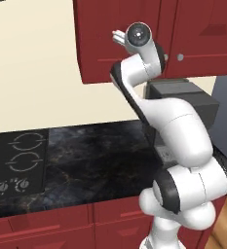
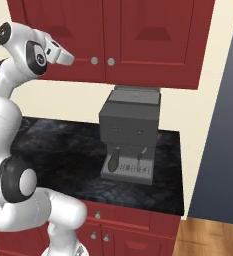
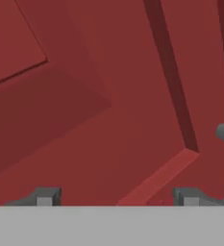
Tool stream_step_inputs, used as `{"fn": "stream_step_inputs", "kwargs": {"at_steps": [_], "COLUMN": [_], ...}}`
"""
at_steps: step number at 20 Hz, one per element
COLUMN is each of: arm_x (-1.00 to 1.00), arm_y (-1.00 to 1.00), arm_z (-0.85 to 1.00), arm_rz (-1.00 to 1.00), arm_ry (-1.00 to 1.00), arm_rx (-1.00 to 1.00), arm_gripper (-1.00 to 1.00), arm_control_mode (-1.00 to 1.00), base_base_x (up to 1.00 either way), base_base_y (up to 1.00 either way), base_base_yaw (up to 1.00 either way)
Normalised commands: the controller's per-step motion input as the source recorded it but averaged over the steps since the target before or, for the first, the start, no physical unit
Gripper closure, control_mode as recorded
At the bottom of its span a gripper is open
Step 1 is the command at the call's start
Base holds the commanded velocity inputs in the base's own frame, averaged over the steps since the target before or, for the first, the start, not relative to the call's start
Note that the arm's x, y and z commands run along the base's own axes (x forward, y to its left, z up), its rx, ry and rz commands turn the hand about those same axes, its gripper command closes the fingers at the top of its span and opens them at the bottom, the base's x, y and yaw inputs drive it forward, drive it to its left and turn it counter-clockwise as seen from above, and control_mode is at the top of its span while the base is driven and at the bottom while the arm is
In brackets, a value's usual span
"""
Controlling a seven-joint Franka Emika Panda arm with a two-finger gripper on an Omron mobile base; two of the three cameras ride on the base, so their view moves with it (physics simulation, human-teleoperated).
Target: Pick the carrot from the counter and place it in the cabinet. Then close the cabinet.
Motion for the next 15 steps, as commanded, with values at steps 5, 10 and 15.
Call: {"fn": "stream_step_inputs", "kwargs": {"at_steps": [5,10,15], "arm_x": [1.00,0.34,-1.00], "arm_y": [-0.97,-0.58,-0.01], "arm_z": [0.00,0.01,0.18], "arm_rz": [0.25,0.22,0.24], "arm_ry": [0.00,-0.01,-0.04], "arm_rx": [0.00,-0.01,-0.08], "arm_gripper": [-1.00,-1.00,-1.00], "arm_control_mode": [-1.00,-1.00,-1.00], "base_base_x": [0.00,0.00,0.00], "base_base_y": [0.00,0.00,0.00], "base_base_yaw": [0.00,0.00,0.00]}}
